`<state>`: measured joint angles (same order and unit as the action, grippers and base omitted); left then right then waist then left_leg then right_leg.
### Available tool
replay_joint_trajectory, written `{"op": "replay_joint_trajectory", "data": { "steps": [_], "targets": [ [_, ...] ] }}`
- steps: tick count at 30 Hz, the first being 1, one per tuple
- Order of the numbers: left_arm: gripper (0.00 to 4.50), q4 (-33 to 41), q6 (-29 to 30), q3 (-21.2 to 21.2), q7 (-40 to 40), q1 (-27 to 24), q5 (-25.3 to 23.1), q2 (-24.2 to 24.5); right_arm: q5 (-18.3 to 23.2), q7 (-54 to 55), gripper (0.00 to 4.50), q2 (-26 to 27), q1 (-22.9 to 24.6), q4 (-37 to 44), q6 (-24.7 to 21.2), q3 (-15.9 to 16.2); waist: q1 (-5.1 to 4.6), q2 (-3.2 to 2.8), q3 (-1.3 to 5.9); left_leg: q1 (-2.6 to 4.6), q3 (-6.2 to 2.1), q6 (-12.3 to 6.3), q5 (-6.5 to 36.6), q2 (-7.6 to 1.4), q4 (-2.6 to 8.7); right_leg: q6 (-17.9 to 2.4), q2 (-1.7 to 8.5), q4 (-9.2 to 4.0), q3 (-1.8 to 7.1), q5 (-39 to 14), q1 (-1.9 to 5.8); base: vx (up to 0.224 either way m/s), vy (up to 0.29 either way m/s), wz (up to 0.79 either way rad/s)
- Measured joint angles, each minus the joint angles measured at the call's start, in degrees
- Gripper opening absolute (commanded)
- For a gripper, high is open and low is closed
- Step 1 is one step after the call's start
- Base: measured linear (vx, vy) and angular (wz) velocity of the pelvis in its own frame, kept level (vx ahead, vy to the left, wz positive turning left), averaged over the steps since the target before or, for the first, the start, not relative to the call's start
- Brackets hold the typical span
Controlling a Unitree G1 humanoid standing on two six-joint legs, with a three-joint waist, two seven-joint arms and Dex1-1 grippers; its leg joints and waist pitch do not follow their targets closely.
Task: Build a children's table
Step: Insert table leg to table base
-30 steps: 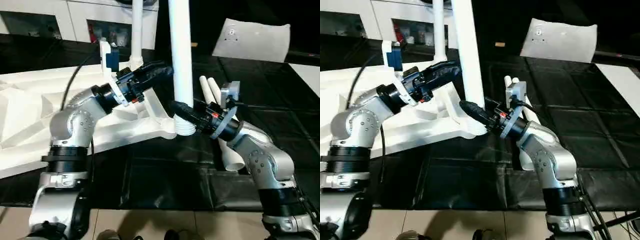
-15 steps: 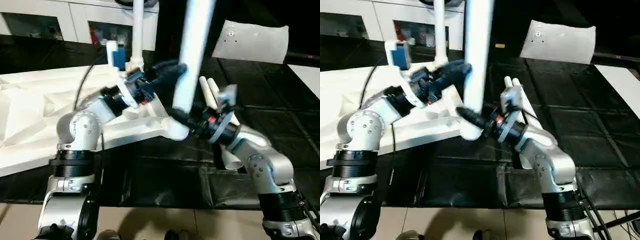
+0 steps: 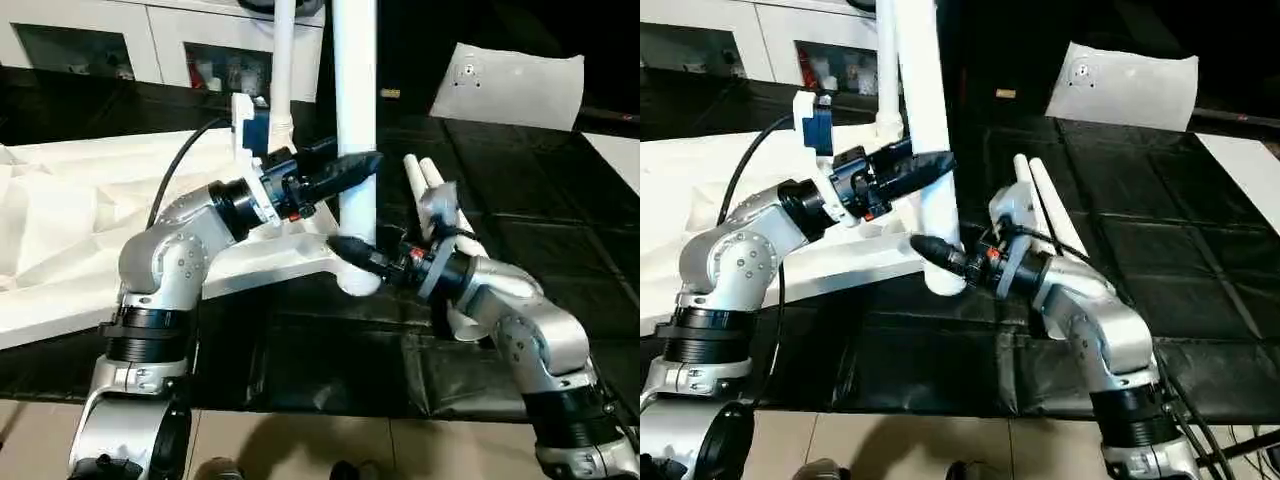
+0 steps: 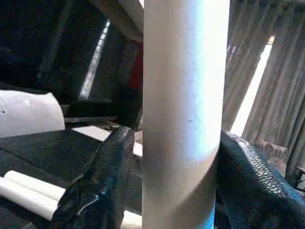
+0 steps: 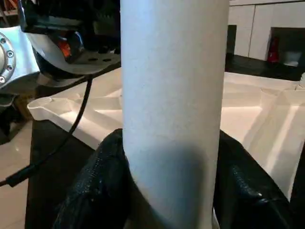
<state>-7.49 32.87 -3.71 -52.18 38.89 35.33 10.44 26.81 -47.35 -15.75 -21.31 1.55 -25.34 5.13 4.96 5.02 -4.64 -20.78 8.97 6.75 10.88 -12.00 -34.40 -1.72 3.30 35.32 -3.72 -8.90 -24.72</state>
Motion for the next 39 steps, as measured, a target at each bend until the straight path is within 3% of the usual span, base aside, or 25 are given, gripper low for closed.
{"op": "replay_joint_trajectory", "data": {
  "steps": [8,19,22,27,35,39],
  "targets": [
    [1.9,-0.27,-0.01,-0.13,1.39,0.16,0.11,-1.17,-0.24,0.93,1.91,-0.18,0.0,-0.09,0.48,-0.29,0.01,0.0,0.0,-0.08,-0.02,-0.08,-0.06,0.0,-0.12,0.18,0.0,-0.04,0.01,0.17,0.0,0.0,0.0,0.0],
    [1.86,-0.25,0.44,-0.14,4.3,0.63,0.1,-2.18,-0.15,2.08,1.91,-0.05,-0.12,-0.09,0.38,-0.75,0.03,0.0,0.0,-0.12,-0.05,-0.09,-0.1,0.0,-0.18,0.19,0.0,-0.04,0.0,0.31,0.0,0.0,0.0,0.0],
    [1.86,-0.25,0.43,-0.14,5.03,0.77,0.04,-2.26,0.24,2.16,2.61,0.32,-0.29,-0.09,-0.34,-1.01,0.0,0.0,0.0,-0.12,-0.06,-0.09,-0.1,0.0,-0.18,0.19,0.0,-0.04,-0.01,0.31,0.0,0.0,0.0,0.0],
    [1.85,-0.25,0.3,0.21,6.66,1.28,-0.95,-1.54,0.31,2.19,3.02,0.27,-0.5,-0.08,-0.75,-0.97,0.02,0.0,0.0,-0.15,-0.08,-0.1,-0.11,0.01,-0.2,0.19,0.0,-0.05,-0.01,0.31,0.0,0.0,0.0,0.0],
    [1.85,-0.58,-1.31,1.81,5.95,1.92,-5.91,3.87,0.96,0.89,3.72,-0.81,-3.56,0.49,-0.83,-1.64,-0.01,0.0,0.0,-0.18,-0.12,-0.11,-0.26,0.0,-0.2,0.21,0.0,-0.04,-0.03,0.33,-0.02,0.0,0.0,0.0],
    [1.85,-0.56,-1.2,3.27,4.24,1.93,-5.95,4.75,4.72,0.46,4.05,-2.47,-6.77,0.53,-5.93,-3.54,0.21,0.01,0.0,-0.15,-0.15,-0.17,-0.34,0.01,-0.23,0.16,0.01,-0.05,-0.03,0.39,-0.03,0.0,0.0,0.0]
  ]
}}
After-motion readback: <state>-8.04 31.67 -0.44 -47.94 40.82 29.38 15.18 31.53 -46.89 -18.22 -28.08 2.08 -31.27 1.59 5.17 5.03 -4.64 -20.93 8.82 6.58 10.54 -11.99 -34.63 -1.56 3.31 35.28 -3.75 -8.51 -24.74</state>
